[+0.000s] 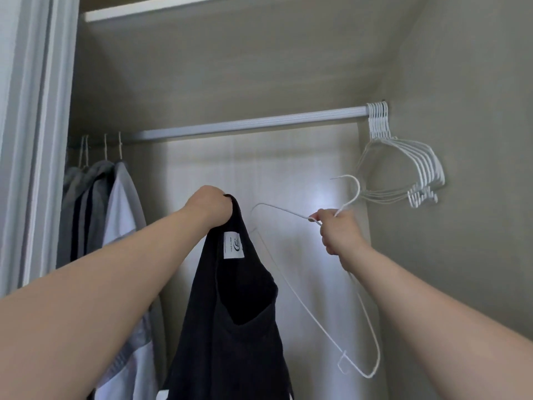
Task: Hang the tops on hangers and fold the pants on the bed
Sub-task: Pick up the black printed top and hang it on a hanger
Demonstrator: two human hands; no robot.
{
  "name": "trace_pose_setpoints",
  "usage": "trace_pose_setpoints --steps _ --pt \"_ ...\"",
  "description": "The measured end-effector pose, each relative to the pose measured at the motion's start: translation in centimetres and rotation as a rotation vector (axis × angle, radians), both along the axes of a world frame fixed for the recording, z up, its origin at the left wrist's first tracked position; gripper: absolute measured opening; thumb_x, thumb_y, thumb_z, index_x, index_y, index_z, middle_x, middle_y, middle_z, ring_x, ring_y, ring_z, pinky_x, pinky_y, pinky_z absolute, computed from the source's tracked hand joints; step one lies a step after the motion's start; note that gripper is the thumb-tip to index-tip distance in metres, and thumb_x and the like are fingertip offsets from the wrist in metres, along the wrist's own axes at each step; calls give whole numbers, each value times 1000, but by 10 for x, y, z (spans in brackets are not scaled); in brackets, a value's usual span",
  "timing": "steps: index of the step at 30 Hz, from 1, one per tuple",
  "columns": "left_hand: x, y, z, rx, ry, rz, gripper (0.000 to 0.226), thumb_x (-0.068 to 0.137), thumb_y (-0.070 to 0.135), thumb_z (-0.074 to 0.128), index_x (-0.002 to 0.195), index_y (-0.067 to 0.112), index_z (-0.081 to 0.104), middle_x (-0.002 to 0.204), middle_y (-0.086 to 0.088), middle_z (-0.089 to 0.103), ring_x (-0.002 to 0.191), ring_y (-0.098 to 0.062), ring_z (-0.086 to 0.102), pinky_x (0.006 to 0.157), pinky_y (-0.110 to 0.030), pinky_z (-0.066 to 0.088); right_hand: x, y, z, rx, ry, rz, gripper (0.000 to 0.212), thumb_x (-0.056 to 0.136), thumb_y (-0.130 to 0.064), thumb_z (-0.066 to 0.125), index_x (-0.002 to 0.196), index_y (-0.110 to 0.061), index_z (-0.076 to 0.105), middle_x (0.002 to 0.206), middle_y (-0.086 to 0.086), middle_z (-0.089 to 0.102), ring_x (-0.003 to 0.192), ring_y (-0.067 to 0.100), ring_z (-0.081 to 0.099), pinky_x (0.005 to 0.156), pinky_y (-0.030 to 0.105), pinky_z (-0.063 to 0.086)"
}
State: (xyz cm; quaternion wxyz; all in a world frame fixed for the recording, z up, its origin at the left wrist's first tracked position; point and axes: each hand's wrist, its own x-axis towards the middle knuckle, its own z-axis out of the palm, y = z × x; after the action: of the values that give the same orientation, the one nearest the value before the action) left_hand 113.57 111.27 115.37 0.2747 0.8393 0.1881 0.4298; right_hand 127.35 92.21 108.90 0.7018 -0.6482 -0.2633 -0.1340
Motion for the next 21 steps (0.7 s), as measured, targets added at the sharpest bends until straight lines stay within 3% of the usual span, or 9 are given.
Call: trace_pose_setpoints --steps 2,5,8,10,12,15,18,21 --pt "-3 2 -8 -68 -6 -64 27 102 13 45 79 8 59 93 -17 64 91 -35 63 90 -46 57 -5 2 -10 25 -12 3 28 93 -18 46 79 -16 70 46 -7 30 40 14 23 39 18 20" --pt "-7 6 -21 -183 -52 -157 28 101 12 44 107 -6 65 100 -25 67 93 -42 69 84 -55 59 -17 6 -23 96 -6 12 28 96 -22 47 83 -13 71 46 -8 27 37 12 23 36 16 20" --pt "-19 9 -28 -223 -153 -148 28 99 15 45 104 -4 65 88 -15 61 79 -33 63 76 -53 61 -33 8 -33 149 -3 47 28 97 -25 49 86 -12 72 46 -9 28 36 11 23 36 15 20" --pt "-33 12 -29 -222 -232 -113 28 100 17 45 98 -3 64 84 -13 58 75 -29 56 69 -41 60 -46 8 -36 167 -3 77 28 97 -25 49 86 -13 72 46 -9 28 37 11 23 37 16 20" --pt "-54 10 -27 -175 -288 -59 27 101 18 46 82 5 59 75 -8 51 68 -25 48 58 -29 41 -62 8 -35 186 -11 115 28 96 -24 49 86 -13 72 47 -9 28 38 11 23 38 15 20" --pt "-92 0 -18 -97 -357 4 40 103 19 47 63 15 39 61 -3 37 58 -22 36 53 -31 26 -88 7 -28 219 -27 203 26 95 -23 51 84 -14 73 47 -8 29 39 12 23 38 16 20" --pt "-135 -20 -5 -29 -438 100 41 103 20 47 63 17 37 59 0 36 53 -17 34 47 -28 27 -117 7 -18 250 -50 313 20 91 -20 56 81 -15 73 48 -7 31 39 13 24 38 16 20" --pt "-180 -45 7 28 -503 190 25 102 20 47 79 13 52 70 -7 45 62 -21 41 57 -27 32 -148 6 -13 276 -90 425 19 90 -20 58 77 -18 72 48 -5 32 39 13 25 39 16 20"
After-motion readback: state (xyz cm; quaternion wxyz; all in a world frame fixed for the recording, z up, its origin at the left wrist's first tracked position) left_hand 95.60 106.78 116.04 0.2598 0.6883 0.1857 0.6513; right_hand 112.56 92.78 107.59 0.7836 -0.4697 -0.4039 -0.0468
